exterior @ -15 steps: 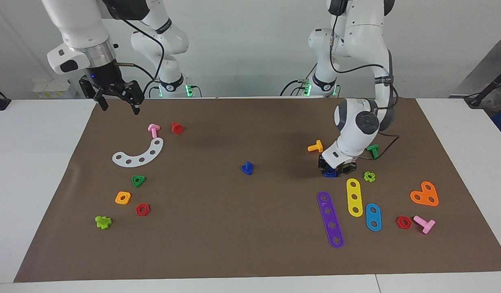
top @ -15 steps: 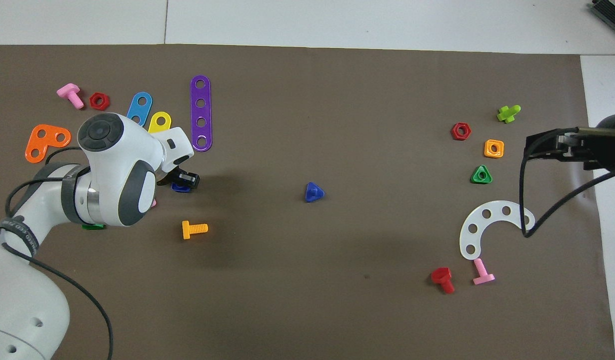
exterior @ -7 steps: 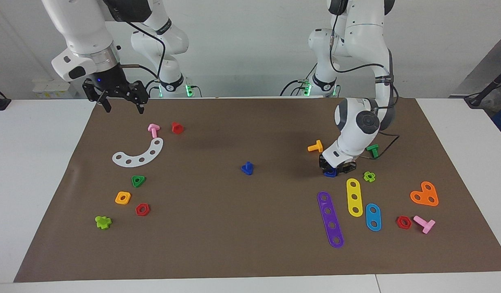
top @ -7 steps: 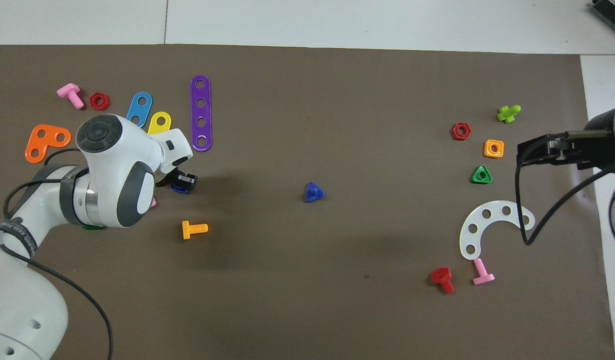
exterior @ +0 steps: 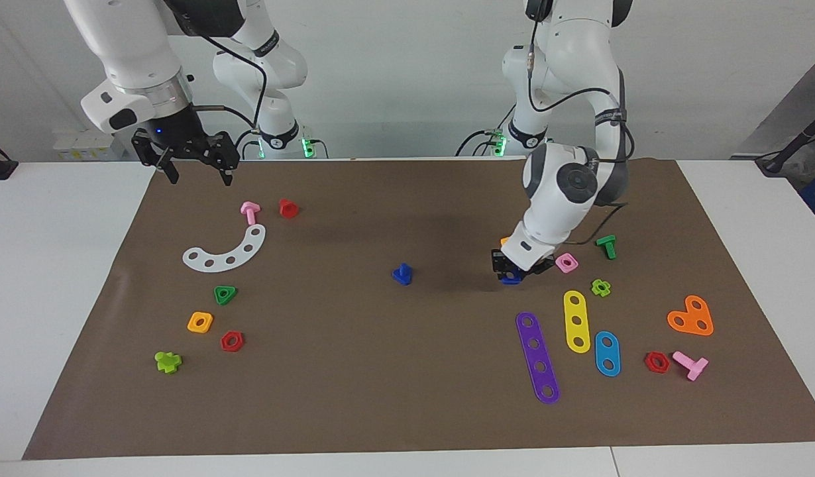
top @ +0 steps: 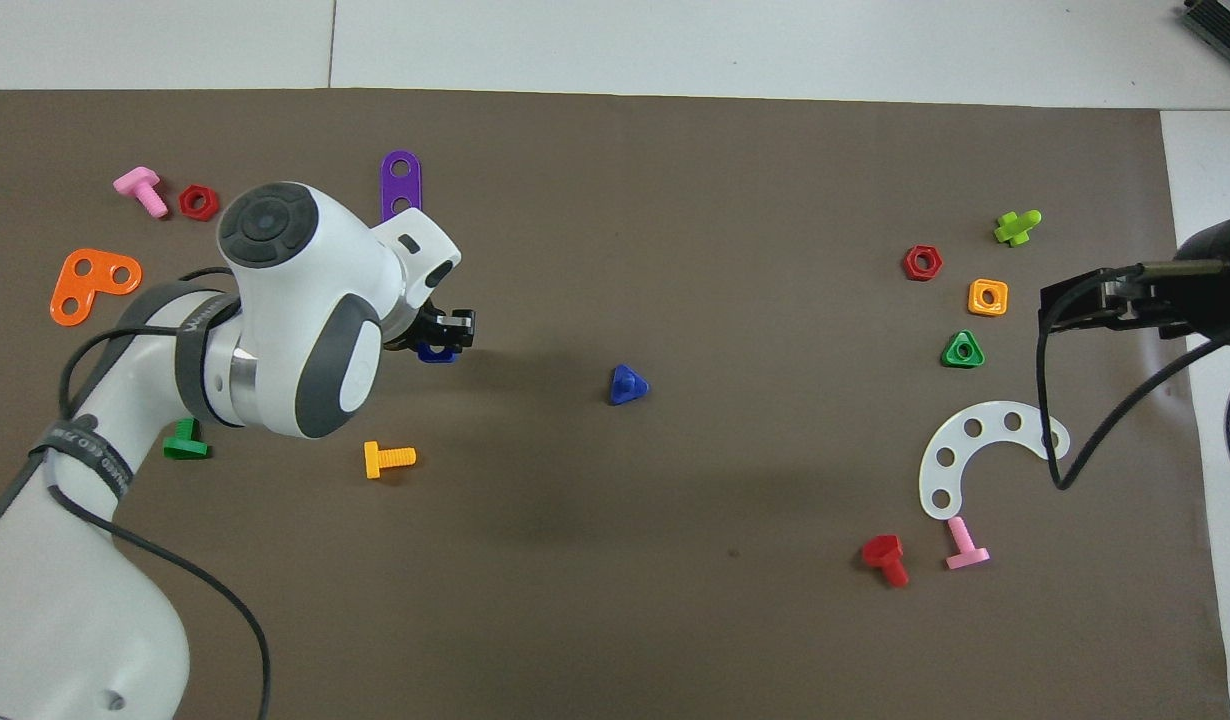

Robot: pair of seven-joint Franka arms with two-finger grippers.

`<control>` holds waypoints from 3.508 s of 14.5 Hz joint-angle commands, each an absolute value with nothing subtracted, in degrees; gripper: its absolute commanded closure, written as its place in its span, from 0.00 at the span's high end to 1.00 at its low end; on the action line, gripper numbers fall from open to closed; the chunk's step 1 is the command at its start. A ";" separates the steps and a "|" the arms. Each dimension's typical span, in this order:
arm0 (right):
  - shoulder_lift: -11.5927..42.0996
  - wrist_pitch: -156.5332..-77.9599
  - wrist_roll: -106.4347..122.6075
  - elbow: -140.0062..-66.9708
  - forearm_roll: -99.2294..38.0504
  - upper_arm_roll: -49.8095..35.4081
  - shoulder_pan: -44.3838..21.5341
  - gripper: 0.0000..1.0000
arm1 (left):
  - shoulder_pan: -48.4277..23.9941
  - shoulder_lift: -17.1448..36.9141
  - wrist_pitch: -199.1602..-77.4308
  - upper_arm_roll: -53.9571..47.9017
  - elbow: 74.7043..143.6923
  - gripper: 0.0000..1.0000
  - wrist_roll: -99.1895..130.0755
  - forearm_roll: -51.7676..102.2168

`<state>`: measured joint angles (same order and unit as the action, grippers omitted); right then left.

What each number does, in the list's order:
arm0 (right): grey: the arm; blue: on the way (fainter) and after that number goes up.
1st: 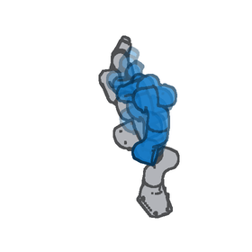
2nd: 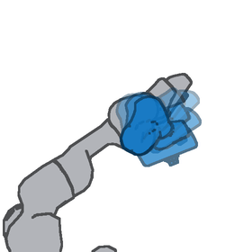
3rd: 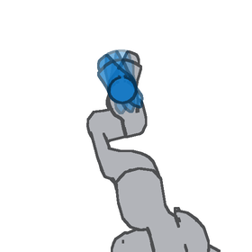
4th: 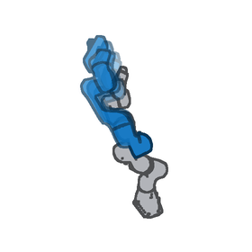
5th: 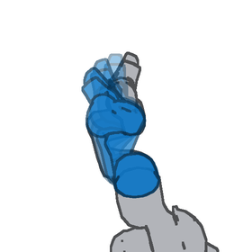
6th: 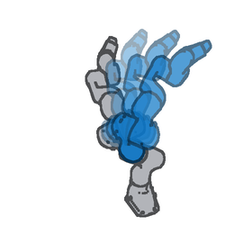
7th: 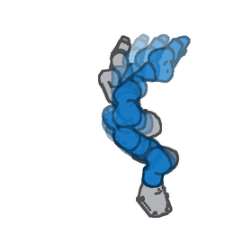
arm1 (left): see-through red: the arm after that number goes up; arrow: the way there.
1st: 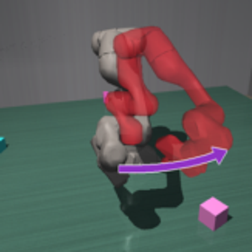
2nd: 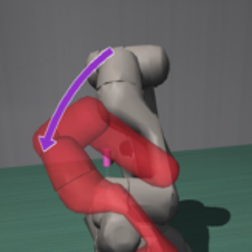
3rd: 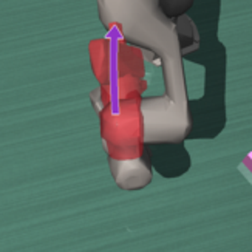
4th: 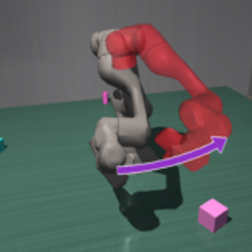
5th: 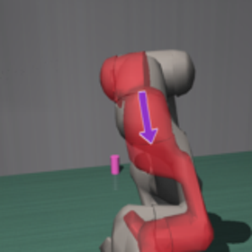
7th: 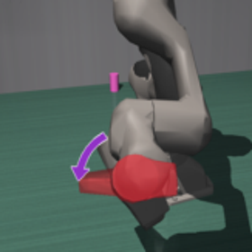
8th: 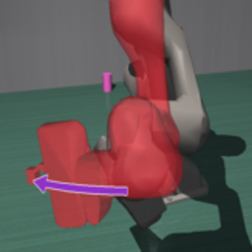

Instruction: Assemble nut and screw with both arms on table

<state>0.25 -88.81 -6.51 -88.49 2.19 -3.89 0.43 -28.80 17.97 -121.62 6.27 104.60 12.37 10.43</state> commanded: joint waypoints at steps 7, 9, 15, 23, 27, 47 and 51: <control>-0.70 -90.35 -4.92 -88.59 0.88 -4.13 2.63 1.00 | -42.18 27.41 -120.05 7.38 90.26 0.00 29.52 16.87; -1.14 -90.44 -5.01 -88.68 0.79 -3.61 2.38 1.00 | -43.67 27.77 -122.33 7.38 90.35 0.00 29.79 18.01; -1.50 -88.07 -5.01 -88.86 0.18 0.44 -1.67 1.00 | -44.47 28.56 -124.63 7.38 91.32 0.00 29.79 17.76; -1.14 -88.68 -5.18 -90.88 -1.76 0.97 -2.37 1.00 | -44.65 28.39 -124.10 7.56 94.39 0.00 29.79 17.14; -1.32 -88.86 -5.45 -91.32 -0.97 0.97 -2.37 1.00 | -45.44 28.56 -124.37 7.47 96.41 0.00 29.79 14.77; -1.41 -88.42 -5.10 -91.23 -0.70 0.79 -2.11 1.00 | -32.11 30.24 -99.17 7.73 76.74 1.00 28.40 10.73; -1.41 -88.42 -5.10 -91.23 -0.70 0.79 -2.11 1.00 | -17.19 20.68 -91.35 8.35 81.10 1.00 13.49 9.76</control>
<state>-0.38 -88.76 -6.50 -90.12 -0.19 0.61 -2.10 -23.70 26.01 -95.72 9.09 76.86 19.51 11.15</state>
